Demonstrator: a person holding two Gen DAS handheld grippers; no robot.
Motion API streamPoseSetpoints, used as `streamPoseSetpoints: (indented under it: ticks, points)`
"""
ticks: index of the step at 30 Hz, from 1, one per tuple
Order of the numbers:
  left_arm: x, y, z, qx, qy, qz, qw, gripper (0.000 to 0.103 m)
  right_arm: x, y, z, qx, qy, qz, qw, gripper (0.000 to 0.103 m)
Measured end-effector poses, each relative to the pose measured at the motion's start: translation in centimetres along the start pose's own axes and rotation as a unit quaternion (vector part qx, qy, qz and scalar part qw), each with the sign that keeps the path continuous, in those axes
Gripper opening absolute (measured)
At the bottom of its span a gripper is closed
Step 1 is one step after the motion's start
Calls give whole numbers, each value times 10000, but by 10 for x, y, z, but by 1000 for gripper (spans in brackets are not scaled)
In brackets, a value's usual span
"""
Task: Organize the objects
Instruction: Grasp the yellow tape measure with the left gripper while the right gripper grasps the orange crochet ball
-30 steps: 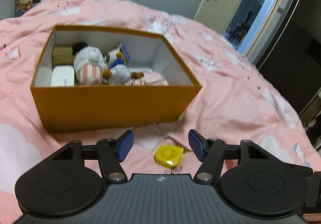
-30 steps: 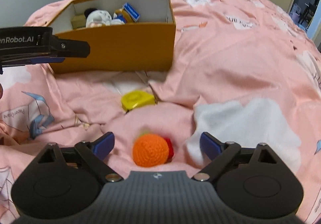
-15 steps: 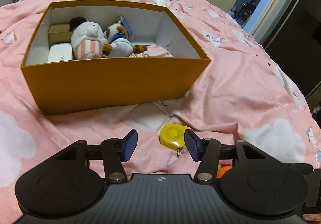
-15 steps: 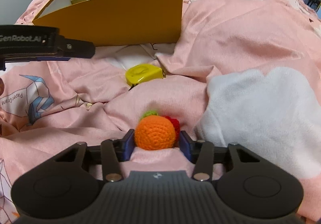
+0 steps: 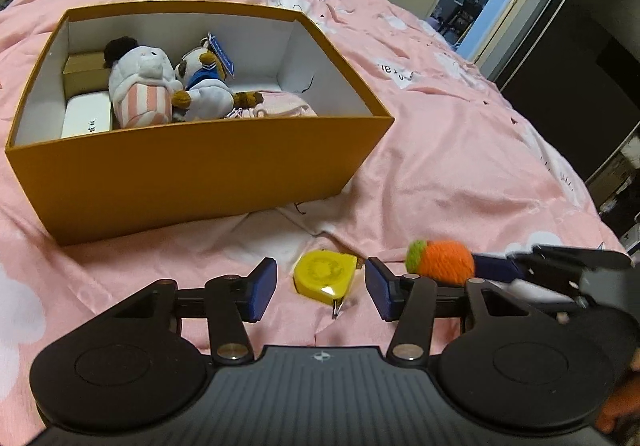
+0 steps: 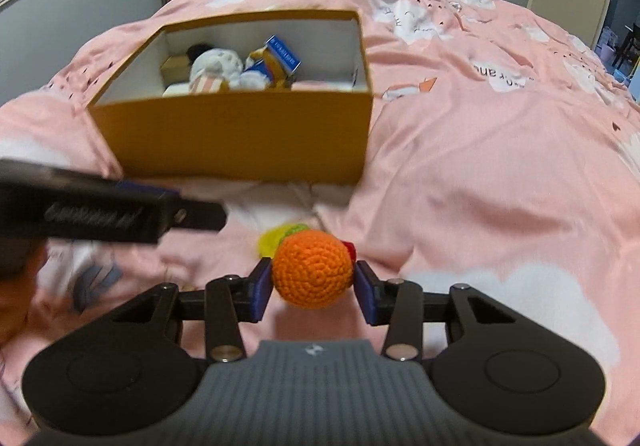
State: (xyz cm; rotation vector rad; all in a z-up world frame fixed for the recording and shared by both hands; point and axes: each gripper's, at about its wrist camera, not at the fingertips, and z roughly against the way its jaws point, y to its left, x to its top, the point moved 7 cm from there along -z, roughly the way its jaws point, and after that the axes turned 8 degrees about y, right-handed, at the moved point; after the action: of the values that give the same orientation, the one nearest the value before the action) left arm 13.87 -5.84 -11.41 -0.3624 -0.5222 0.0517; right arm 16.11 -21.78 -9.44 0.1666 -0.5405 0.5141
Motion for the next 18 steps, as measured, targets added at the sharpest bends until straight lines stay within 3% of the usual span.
streamPoseSetpoints:
  ticks: [4, 8, 13, 16, 18]
  points:
    - [4, 10, -8, -22, 103, 116, 9999, 59, 10, -8, -17, 110, -73, -140, 9998, 45]
    - [2, 10, -24, -41, 375, 36, 9993, 59, -5, -16, -43, 238, 285, -367, 9986, 46]
    - [-3, -11, -52, -136, 830, -517, 9951, 60, -12, -29, -54, 561, 459, -762, 9945, 47]
    - [1, -20, -61, 64, 739, -940, 9928, 60, -14, -38, -55, 703, 467, -1059, 9908, 46]
    - [5, -21, -67, 211, 627, -1181, 9908, 68, -16, -47, -55, 898, 476, -1354, 9856, 46]
